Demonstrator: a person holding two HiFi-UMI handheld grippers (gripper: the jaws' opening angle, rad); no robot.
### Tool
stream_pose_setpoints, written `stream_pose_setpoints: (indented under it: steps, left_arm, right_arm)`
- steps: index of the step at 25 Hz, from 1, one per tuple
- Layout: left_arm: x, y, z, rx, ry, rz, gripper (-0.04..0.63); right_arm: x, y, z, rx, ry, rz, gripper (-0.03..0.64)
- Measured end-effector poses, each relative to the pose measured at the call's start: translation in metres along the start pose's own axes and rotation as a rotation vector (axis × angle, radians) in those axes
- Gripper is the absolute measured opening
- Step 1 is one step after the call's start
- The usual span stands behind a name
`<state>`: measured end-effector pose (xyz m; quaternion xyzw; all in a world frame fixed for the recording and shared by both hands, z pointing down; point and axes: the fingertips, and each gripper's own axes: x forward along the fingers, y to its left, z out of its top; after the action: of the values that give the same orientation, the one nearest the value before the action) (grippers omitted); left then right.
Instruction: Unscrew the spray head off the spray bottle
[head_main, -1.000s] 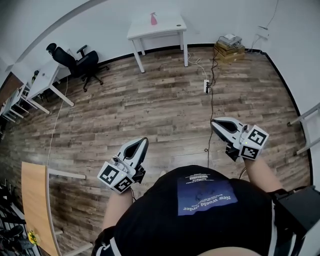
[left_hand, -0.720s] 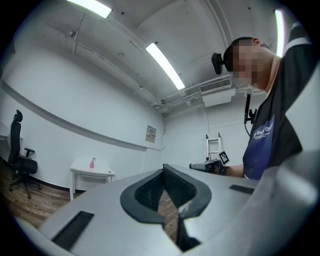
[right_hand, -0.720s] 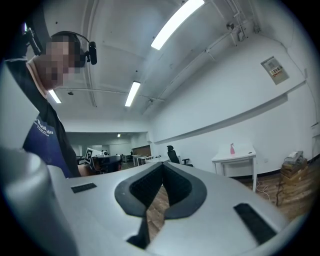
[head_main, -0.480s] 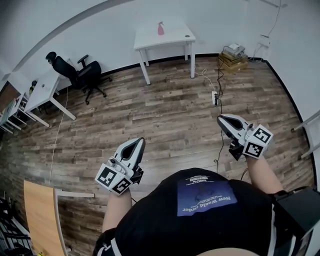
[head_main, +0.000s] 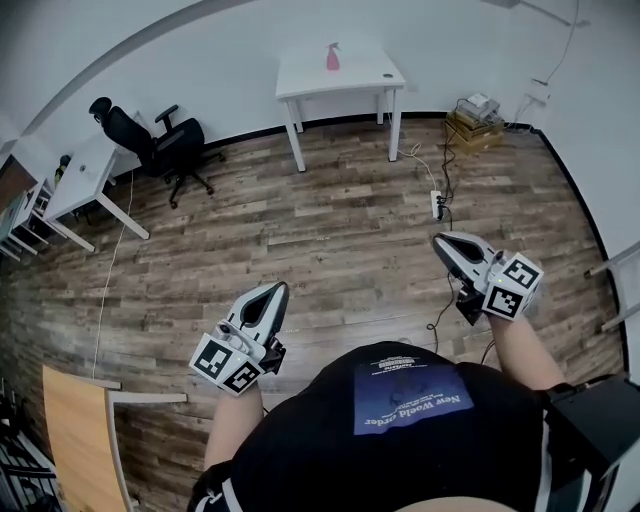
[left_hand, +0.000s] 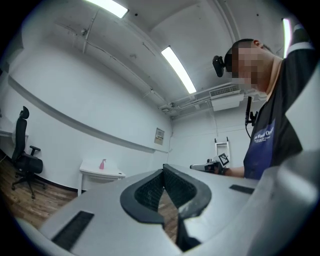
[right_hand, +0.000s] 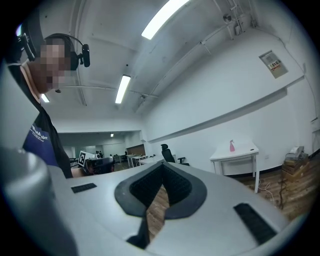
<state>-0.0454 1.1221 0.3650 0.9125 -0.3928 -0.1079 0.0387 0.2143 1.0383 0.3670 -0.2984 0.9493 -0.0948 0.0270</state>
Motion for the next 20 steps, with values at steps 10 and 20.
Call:
stream_pose_setpoints:
  steps: [10,20]
  left_arm:
    - [0.101,0.039,-0.004,0.028,-0.001,0.068,0.002]
    - [0.242,0.055,-0.002,0.061,-0.021,0.102,0.002]
  right_arm:
    - [0.037,-0.121,0.022,0.006,0.012,0.039,-0.003]
    - [0.052,-0.242,0.073,-0.076,-0.001,0.131,-0.003]
